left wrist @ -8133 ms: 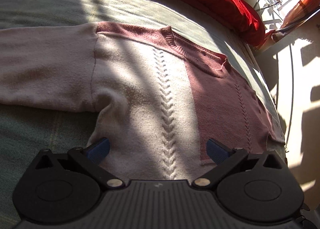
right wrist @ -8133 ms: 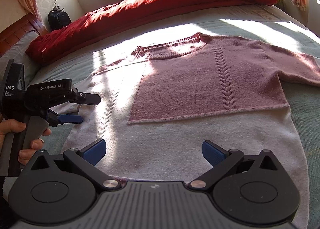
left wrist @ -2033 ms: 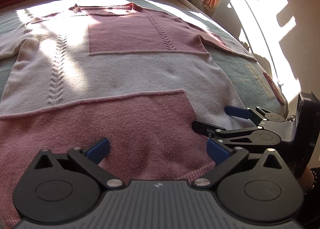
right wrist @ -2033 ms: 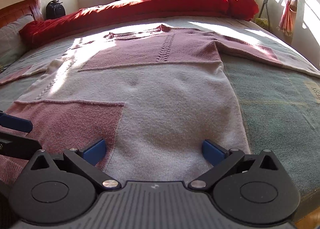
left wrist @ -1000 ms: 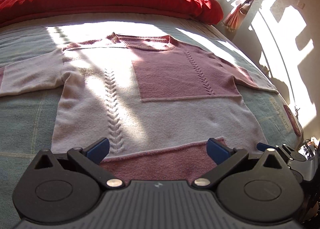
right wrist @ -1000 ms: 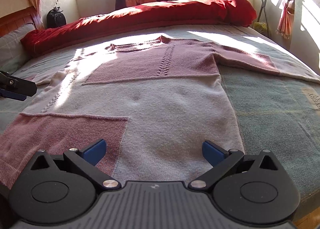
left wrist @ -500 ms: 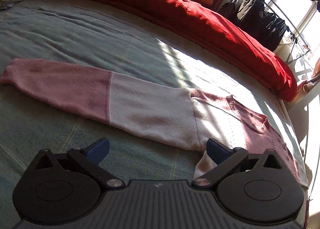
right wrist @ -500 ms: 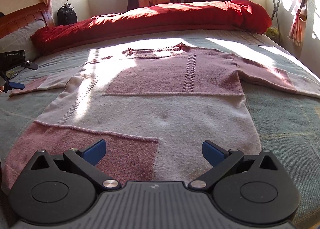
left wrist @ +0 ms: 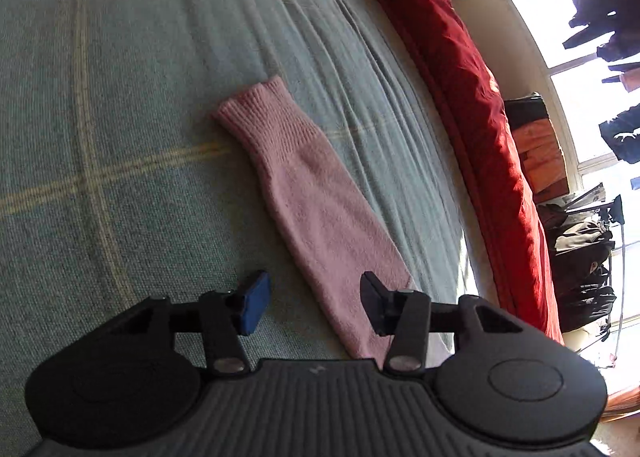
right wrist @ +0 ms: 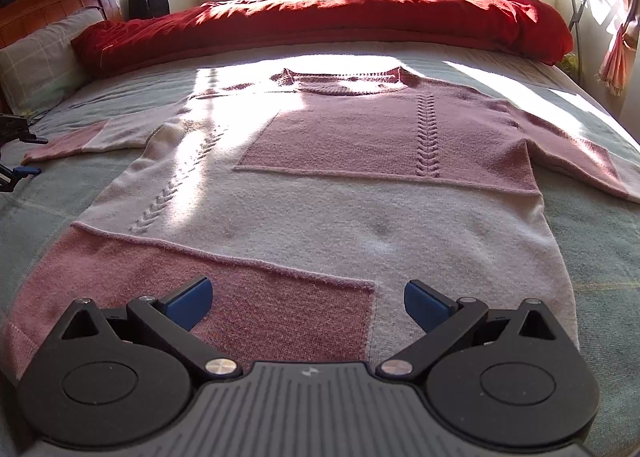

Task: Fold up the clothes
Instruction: 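Move the left gripper to the pink sleeve cuff and close on it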

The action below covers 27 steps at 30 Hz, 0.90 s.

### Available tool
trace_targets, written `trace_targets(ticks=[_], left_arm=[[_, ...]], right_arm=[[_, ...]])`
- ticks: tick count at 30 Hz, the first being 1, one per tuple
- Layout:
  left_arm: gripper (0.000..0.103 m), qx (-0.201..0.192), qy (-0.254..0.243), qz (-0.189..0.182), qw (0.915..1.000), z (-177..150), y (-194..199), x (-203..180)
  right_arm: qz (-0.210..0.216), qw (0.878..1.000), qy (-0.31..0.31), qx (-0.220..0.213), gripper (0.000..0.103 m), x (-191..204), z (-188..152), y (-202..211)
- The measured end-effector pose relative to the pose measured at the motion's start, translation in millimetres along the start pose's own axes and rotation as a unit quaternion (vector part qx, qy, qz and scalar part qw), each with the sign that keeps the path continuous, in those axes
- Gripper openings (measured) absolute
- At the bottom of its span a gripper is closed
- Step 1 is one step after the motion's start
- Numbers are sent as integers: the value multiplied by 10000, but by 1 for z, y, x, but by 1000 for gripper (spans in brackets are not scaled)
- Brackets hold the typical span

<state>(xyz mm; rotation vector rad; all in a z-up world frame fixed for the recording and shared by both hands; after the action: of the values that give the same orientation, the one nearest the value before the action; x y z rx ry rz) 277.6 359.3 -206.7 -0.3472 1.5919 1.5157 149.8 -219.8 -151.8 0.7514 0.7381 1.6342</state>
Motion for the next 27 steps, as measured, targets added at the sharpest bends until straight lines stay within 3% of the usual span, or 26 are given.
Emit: trace_targets(ticks=[17,27], left_arm=[[50,-330,208,-302,9988,33,-27,0],[46,-488,-230,0,9985,34,-27,-8]], right_arm=[[-124,9995,33,275,103,7,2,-19],[-182,9994,105,276,103,10,2,-23]])
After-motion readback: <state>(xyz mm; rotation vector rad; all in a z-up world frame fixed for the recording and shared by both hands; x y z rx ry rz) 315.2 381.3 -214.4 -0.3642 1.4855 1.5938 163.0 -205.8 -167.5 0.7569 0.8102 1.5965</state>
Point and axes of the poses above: each gripper's, at about its wrist camera, not at the fingertips, and y roughly against the way its jaws point, x to its left, z to its top, the point moved 2 cm from there along -y, roughly the way its jaws point, and after that the axes turned 7 degrees about x, right-handed, at the moved point
